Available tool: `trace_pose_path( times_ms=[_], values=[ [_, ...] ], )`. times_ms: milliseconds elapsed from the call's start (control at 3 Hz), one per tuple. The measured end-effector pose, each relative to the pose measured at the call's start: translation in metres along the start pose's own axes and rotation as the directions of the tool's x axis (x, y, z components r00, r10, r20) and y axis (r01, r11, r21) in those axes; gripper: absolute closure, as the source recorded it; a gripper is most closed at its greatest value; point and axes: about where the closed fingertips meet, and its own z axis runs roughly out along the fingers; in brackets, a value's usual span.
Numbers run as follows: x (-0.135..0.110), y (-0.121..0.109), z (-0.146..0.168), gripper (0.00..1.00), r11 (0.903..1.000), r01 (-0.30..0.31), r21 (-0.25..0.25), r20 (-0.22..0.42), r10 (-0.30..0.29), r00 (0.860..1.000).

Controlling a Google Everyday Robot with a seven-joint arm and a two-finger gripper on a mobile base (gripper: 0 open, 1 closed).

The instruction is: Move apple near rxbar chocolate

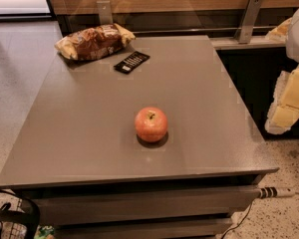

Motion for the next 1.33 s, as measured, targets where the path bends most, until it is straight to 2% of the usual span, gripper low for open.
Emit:
trace_pose_path(
  times_ms=[333, 667, 1000, 1333],
  values=[
    [0.0, 0.0, 0.0, 0.0, 1.0, 0.0, 0.0, 0.0, 0.0, 1.0],
    [-0.005, 0.0, 0.004, 0.0, 0.9999, 0.0, -0.013, 0.048, 0.001, 0.999],
    [-0.012, -0.006, 0.042, 0.0, 0.9986, 0.013, -0.051, 0.25, 0.0, 0.968],
    [-0.034, -0.006, 0.074, 0.0, 0.9957, 0.036, -0.086, 0.466, 0.008, 0.885]
  ],
)
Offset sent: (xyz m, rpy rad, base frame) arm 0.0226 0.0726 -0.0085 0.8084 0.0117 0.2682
